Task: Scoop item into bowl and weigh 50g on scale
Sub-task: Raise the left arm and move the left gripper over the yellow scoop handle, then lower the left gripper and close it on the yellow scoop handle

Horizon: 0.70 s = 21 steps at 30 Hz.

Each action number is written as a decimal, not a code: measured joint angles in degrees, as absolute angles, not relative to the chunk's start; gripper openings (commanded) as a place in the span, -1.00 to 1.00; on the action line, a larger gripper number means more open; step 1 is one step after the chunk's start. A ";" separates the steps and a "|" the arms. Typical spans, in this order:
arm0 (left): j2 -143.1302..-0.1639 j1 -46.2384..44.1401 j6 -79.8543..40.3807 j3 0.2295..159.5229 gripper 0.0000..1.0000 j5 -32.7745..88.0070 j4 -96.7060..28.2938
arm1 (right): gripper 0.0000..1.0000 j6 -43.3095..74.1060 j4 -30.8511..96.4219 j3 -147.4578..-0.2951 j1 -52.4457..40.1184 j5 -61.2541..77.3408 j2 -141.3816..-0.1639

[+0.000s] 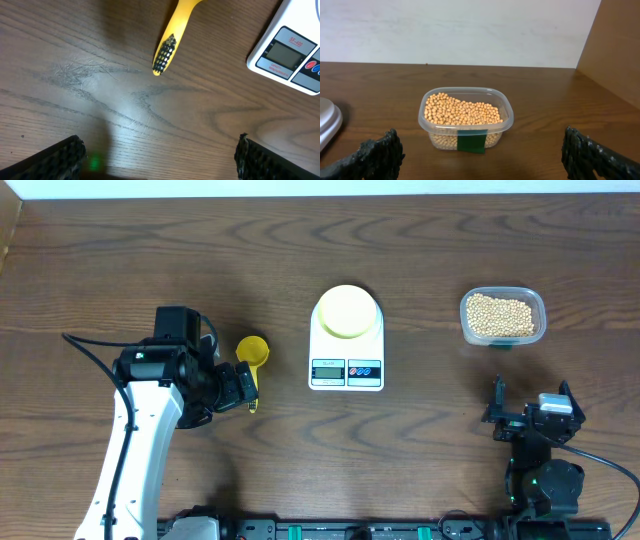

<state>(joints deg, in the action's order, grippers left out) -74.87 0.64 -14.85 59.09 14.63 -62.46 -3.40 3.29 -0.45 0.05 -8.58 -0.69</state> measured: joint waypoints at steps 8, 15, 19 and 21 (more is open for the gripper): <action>-74.87 0.67 -14.85 59.09 0.96 14.63 -61.67 | 0.98 -3.40 3.29 -0.45 0.05 -8.58 -0.69; -74.87 0.64 -14.85 59.09 0.96 14.63 -61.67 | 0.99 -3.40 3.29 -0.45 0.05 -8.58 -0.69; -74.87 0.67 -15.03 59.09 0.96 14.63 -61.67 | 0.98 -3.40 3.29 -0.45 0.05 -8.58 -0.69; -74.87 0.67 -15.05 59.09 0.96 14.63 -61.67 | 0.98 -3.40 3.29 -0.45 0.05 -8.58 -0.69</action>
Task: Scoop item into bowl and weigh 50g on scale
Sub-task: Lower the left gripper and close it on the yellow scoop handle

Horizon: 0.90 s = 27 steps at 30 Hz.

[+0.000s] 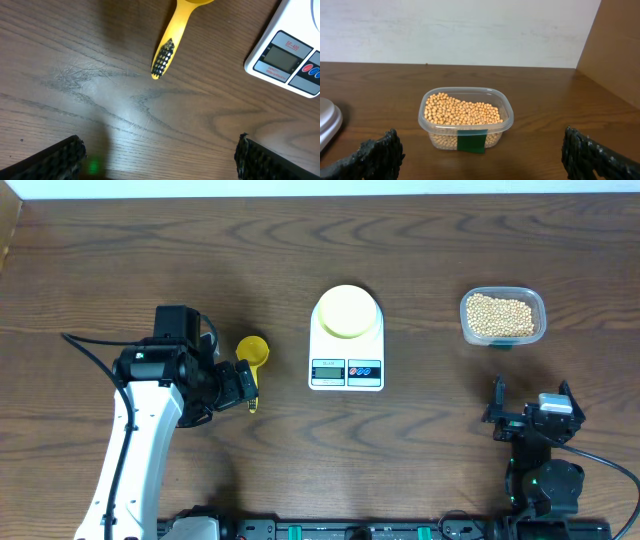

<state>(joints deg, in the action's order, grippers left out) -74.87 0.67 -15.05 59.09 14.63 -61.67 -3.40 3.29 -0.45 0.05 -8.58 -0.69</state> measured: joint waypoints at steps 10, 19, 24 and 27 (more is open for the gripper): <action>-74.87 0.64 -15.05 59.09 0.96 14.61 -63.44 | 0.99 -3.40 3.29 -0.45 0.05 -8.58 -0.69; -75.68 0.64 -15.05 59.09 0.96 14.63 -63.53 | 0.99 -3.40 3.29 -0.45 0.05 -8.58 -0.69; -78.56 0.64 -15.05 59.09 0.96 13.61 -63.40 | 0.98 -3.40 3.29 -0.45 0.05 -8.58 -0.69; -80.53 0.64 -15.05 59.09 0.96 13.17 -63.11 | 0.99 -3.40 3.29 -0.45 0.05 -8.58 -0.69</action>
